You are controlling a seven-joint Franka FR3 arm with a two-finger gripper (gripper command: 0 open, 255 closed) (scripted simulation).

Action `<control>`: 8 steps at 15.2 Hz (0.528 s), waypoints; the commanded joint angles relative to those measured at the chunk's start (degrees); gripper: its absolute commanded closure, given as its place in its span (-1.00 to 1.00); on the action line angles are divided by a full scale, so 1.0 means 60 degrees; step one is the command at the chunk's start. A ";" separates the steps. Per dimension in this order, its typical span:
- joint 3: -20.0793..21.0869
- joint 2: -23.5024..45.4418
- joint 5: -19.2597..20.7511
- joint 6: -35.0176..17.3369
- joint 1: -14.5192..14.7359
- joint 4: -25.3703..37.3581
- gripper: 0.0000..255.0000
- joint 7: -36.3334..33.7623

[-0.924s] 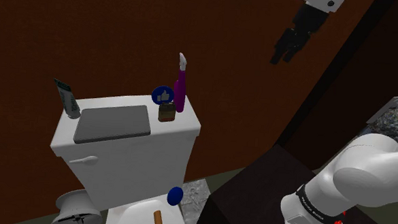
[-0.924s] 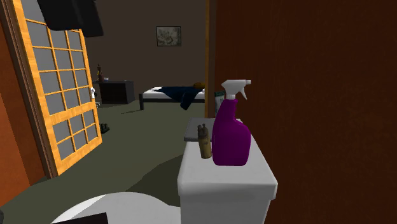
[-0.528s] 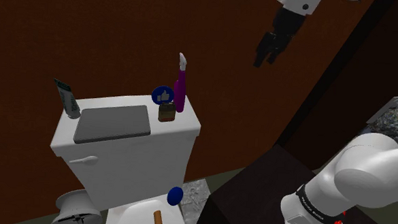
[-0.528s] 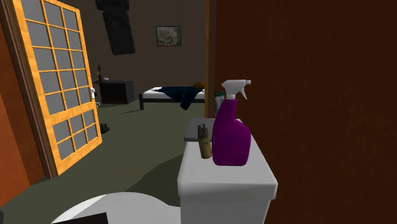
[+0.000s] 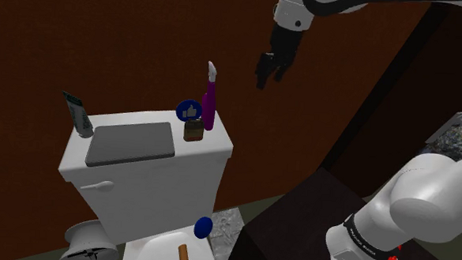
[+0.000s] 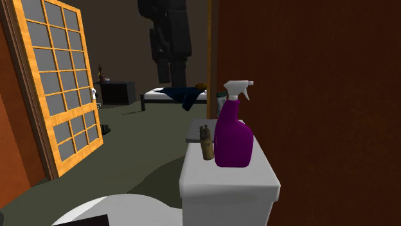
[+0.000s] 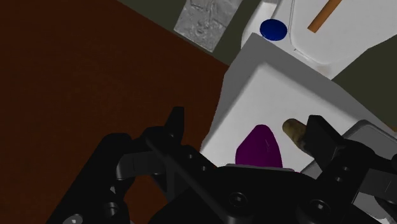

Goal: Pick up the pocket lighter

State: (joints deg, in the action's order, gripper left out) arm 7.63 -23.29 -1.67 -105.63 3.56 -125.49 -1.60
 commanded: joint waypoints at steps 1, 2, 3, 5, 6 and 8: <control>0.0301 0.0690 0.0132 -0.0202 0.0090 0.0352 -1.00 -0.0249; 0.0440 0.1023 0.0215 -0.0282 0.0134 0.0530 -1.00 -0.0374; 0.0577 0.1360 0.0308 -0.0354 0.0178 0.0717 -1.00 -0.0501; 0.0836 0.2047 0.0525 -0.0470 0.0273 0.1119 -1.00 -0.0765; 0.0958 0.2398 0.0647 -0.0514 0.0324 0.1335 -1.00 -0.0901; 0.1184 0.3112 0.0920 -0.0572 0.0441 0.1797 -1.00 -0.1179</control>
State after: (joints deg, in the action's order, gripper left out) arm 14.17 -6.77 2.99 -108.36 5.96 -115.56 -8.04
